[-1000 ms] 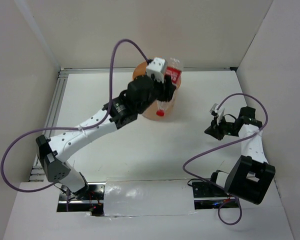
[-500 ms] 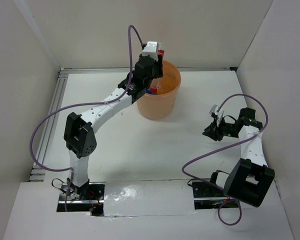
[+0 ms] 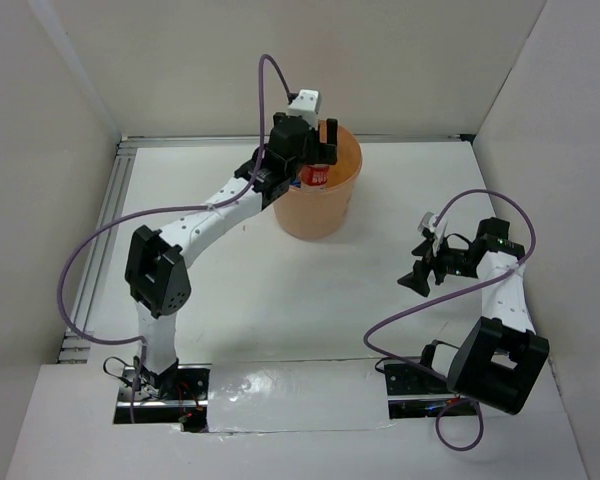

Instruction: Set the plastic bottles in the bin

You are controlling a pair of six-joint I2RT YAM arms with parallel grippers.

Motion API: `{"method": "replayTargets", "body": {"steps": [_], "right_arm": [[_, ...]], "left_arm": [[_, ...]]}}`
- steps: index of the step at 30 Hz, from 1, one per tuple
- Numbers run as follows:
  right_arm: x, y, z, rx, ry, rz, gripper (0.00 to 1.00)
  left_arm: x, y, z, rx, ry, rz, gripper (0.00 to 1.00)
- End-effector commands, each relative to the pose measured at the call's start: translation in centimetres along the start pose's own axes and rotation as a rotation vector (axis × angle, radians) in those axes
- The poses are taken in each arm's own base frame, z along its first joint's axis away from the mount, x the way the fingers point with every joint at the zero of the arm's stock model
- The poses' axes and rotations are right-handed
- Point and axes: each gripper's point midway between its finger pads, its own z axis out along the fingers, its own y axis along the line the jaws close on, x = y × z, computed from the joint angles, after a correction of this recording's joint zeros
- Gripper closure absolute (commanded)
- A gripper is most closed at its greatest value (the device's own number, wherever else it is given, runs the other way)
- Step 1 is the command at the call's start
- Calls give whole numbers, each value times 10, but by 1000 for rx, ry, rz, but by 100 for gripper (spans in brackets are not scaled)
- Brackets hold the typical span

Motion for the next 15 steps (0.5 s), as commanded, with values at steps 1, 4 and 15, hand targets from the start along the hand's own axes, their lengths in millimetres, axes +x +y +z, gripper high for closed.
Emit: {"method": "replayTargets", "body": {"steps": [1,4,15], "right_arm": [[-16,4,-4,-4,-45,28,0],[-26,-3,-6,13,-62,119,0],[-46,-61,-35,299,-75,360,0]], "left_arm": [[-81,-29,-60,111,-169,-15,0],[-119,-27,-122,164,-226,-27,0],[72,108,-246,19,75,-92,0]]}}
